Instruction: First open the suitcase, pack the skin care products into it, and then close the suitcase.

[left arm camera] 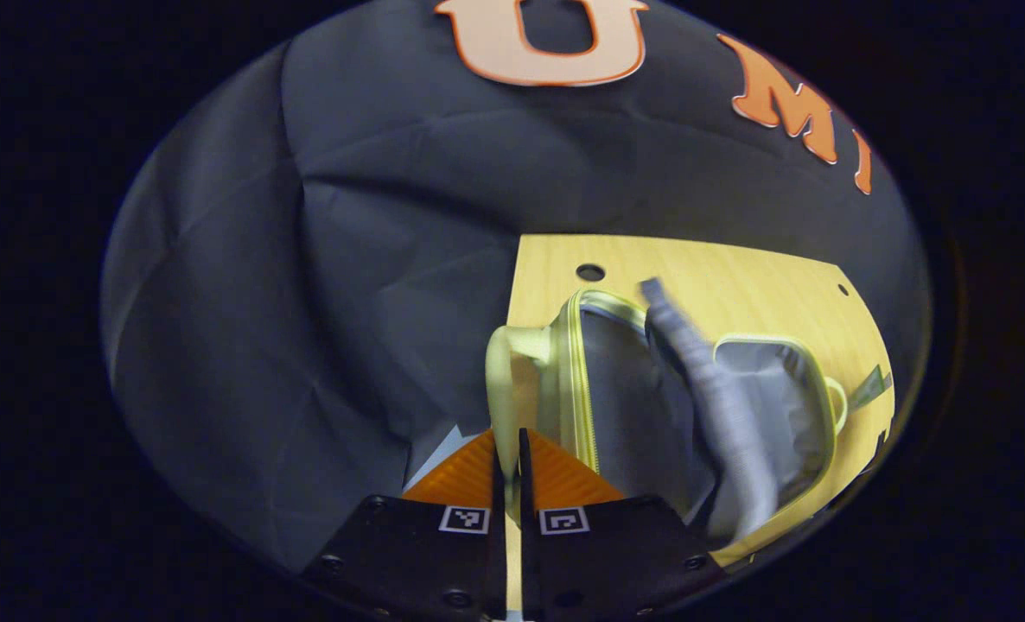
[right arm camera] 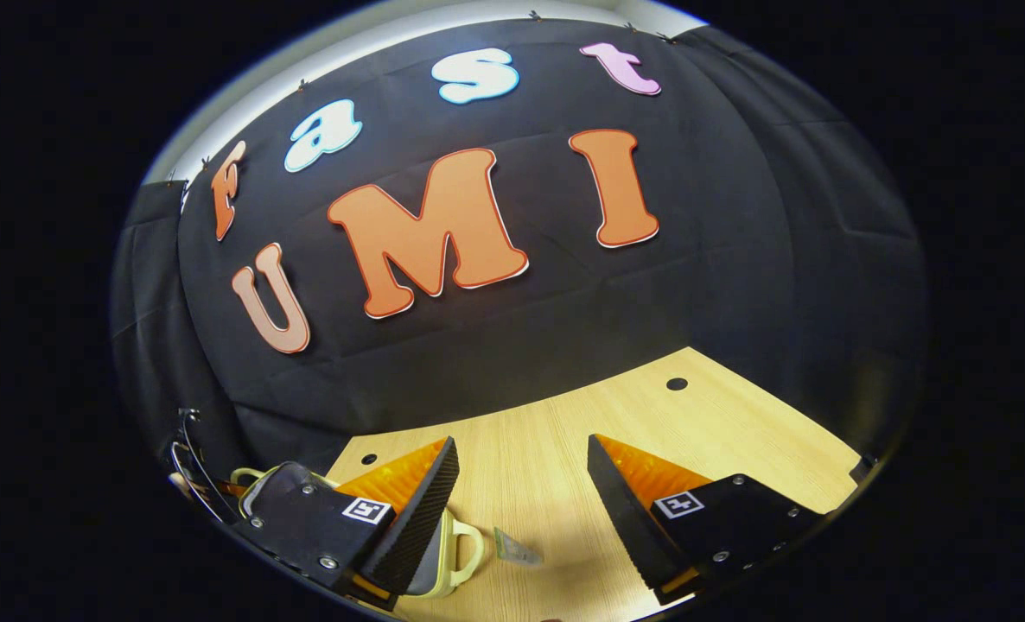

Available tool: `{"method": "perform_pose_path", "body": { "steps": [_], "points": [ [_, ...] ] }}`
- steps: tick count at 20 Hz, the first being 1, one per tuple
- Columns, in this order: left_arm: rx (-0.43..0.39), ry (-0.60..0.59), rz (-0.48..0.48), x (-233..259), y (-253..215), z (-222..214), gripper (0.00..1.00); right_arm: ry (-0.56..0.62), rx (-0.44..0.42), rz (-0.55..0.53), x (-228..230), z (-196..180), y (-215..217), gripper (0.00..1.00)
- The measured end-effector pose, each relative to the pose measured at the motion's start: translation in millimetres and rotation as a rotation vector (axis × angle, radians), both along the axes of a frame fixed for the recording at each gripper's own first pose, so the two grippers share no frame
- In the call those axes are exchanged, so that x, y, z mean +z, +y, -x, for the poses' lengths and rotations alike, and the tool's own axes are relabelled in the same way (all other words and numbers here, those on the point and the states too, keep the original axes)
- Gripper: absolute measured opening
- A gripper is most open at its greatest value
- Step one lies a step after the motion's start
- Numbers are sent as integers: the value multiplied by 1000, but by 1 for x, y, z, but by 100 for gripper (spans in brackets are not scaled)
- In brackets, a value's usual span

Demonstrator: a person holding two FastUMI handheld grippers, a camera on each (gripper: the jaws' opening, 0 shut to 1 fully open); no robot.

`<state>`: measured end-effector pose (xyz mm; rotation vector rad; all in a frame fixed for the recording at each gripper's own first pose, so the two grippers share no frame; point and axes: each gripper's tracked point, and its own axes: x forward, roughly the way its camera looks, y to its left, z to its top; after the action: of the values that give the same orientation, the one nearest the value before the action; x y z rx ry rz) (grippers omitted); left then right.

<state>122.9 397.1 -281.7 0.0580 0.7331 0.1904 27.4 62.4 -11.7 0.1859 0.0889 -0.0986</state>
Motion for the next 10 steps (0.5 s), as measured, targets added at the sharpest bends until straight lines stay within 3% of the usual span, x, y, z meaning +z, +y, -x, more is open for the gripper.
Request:
{"method": "perform_pose_path", "body": {
  "steps": [5, 9, 10],
  "points": [
    [80, 89, 77, -78, 24, -18, 7, 13, -30, 2, -2, 4, 3, 95],
    [138, 110, 135, -93, 40, -8, 7, 31, -52, 4, -6, 8, -1, 95],
    [154, 121, 132, -94, 44, -6, 14, 31, -51, 4, -6, 9, 0, 95]
  ]
}}
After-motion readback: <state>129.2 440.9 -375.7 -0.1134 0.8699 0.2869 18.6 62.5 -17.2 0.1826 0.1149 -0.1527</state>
